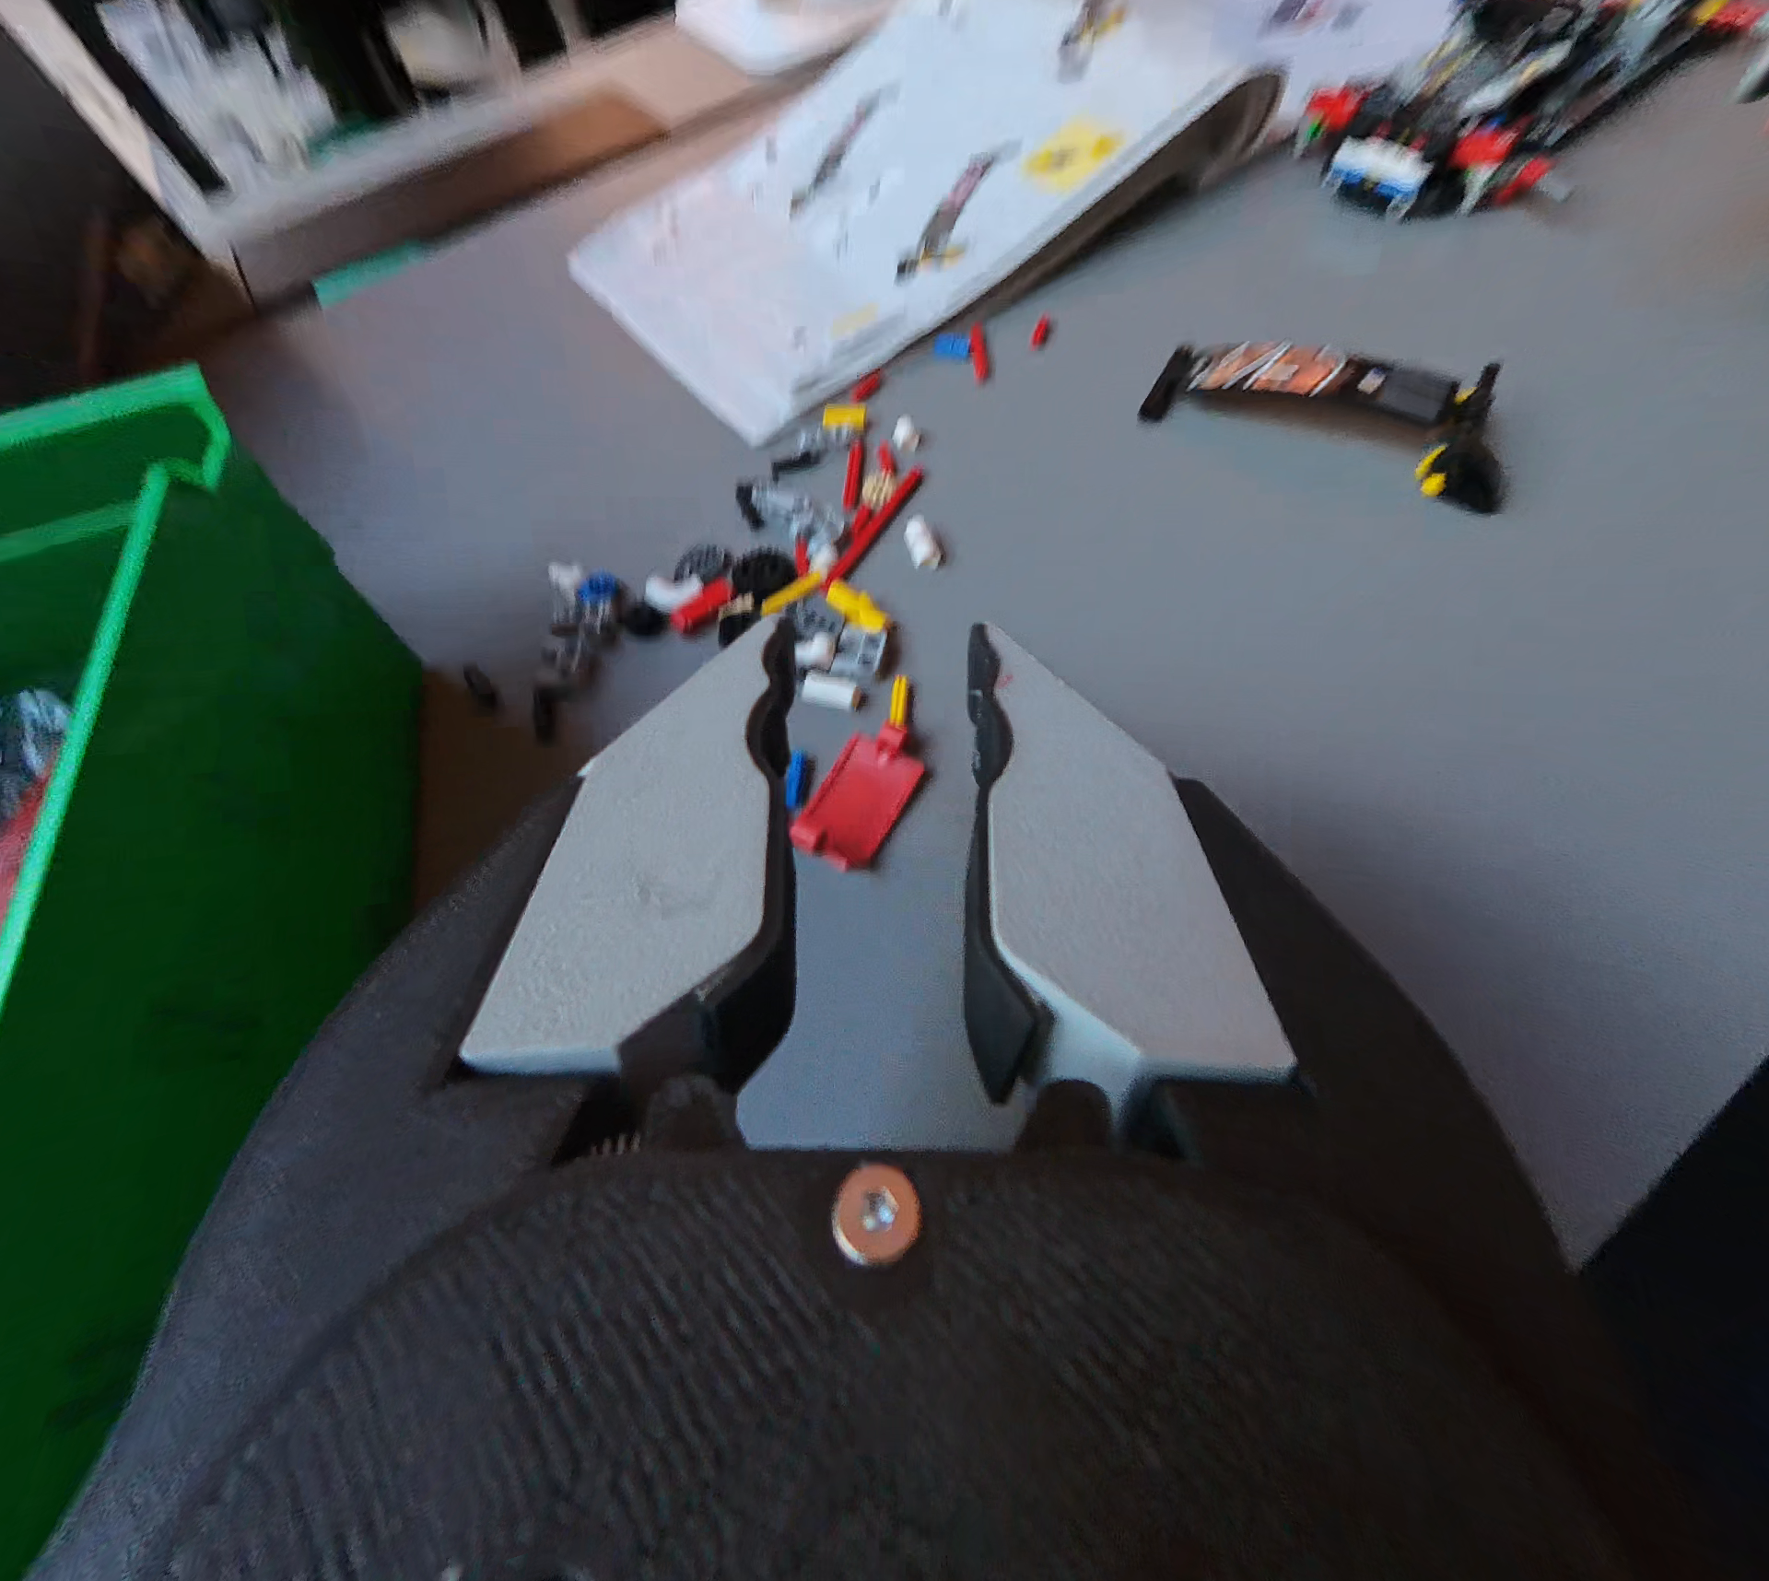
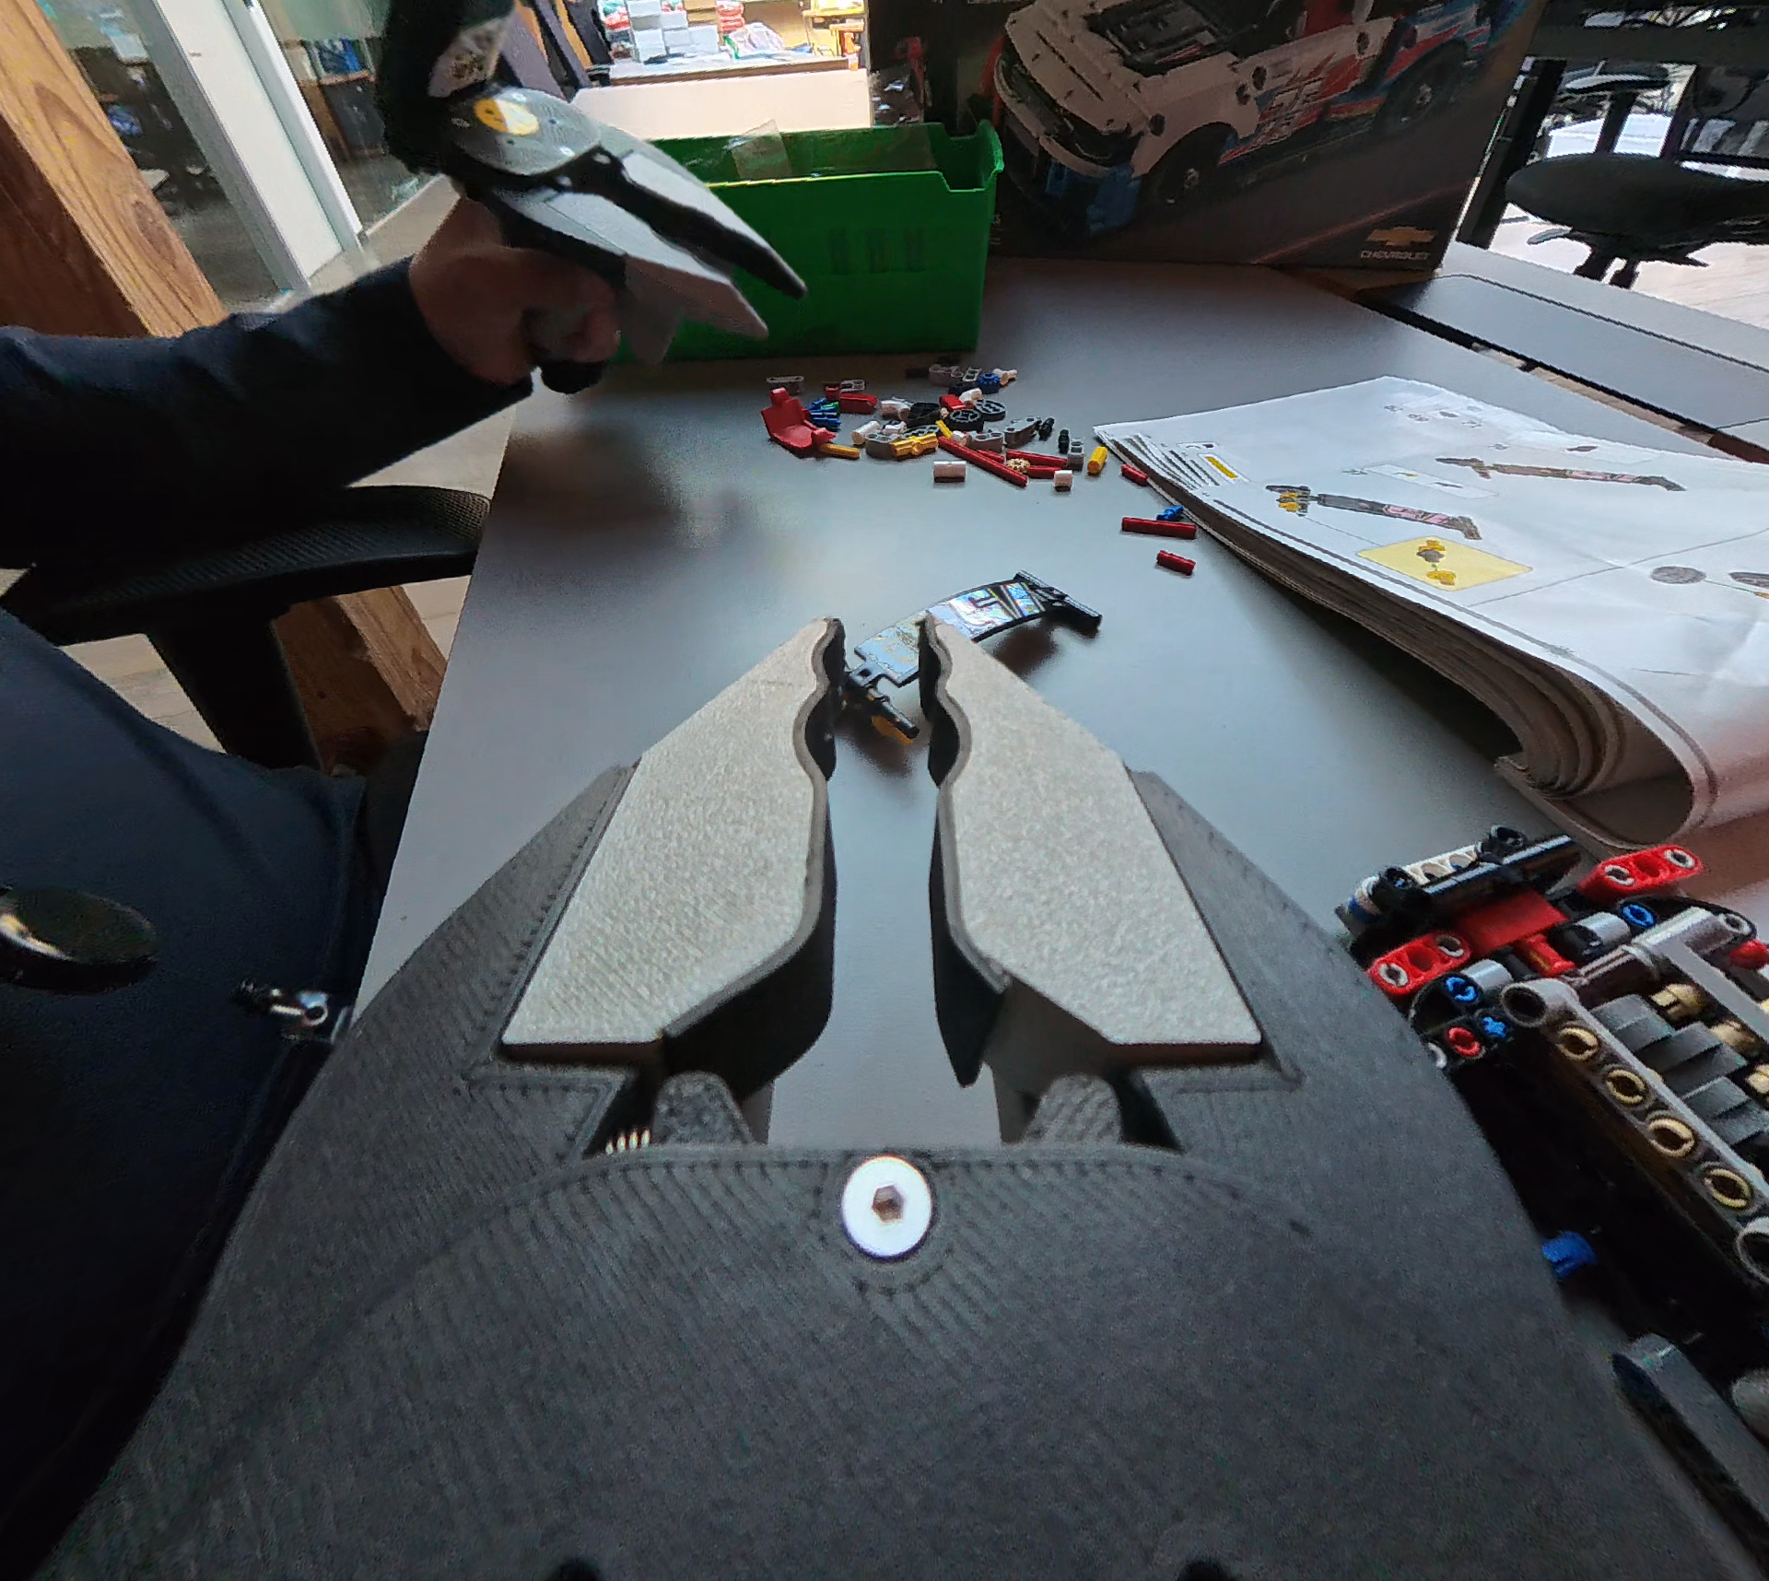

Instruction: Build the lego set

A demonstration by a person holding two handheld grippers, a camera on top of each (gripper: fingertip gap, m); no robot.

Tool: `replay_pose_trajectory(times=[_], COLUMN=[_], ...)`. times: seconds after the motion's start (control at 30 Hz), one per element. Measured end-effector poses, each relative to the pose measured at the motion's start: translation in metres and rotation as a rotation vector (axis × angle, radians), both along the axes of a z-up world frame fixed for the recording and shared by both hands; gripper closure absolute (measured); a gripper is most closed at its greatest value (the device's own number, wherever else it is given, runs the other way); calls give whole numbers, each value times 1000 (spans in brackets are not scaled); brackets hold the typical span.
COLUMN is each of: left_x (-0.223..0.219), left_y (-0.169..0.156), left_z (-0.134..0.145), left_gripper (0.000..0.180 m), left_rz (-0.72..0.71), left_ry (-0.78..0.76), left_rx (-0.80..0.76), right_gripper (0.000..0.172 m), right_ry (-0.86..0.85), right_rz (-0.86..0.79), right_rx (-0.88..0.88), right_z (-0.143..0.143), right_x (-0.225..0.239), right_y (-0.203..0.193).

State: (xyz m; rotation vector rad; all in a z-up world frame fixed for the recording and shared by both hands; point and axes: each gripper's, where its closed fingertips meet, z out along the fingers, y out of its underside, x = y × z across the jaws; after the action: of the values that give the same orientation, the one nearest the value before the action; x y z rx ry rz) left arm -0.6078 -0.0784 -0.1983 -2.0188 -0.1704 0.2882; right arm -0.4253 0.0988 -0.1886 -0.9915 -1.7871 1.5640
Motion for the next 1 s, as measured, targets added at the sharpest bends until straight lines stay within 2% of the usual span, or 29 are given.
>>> replay_pose_trajectory(times=[0.1,0.27,0.37,0.53,0.77,1.0], left_x=[13,17,22,23,22,6], left_y=[10,22,24,19,27,25], left_z=[15,8,8,33,15,8], left_gripper=[151,158,170,176,173,172], left_rz=[-56,-95,-139,-142,-155,-89], left_ry=[95,140,149,231,199,142], left_rx=[97,93,149,306,210,188], right_gripper=[160,161,162,164,167,170], right_ry=[-5,-55,-88,-101,-123,-110], right_rz=[3,24,47,48,77,76], right_rx=[15,11,-6,-27,-46,-13], right_z=[-2,-7,-9,-9,-10,-11], right_x=[0,-3,-4,-6,-10,-9], right_y=[-2,-4,-5,-4,-6,-9])
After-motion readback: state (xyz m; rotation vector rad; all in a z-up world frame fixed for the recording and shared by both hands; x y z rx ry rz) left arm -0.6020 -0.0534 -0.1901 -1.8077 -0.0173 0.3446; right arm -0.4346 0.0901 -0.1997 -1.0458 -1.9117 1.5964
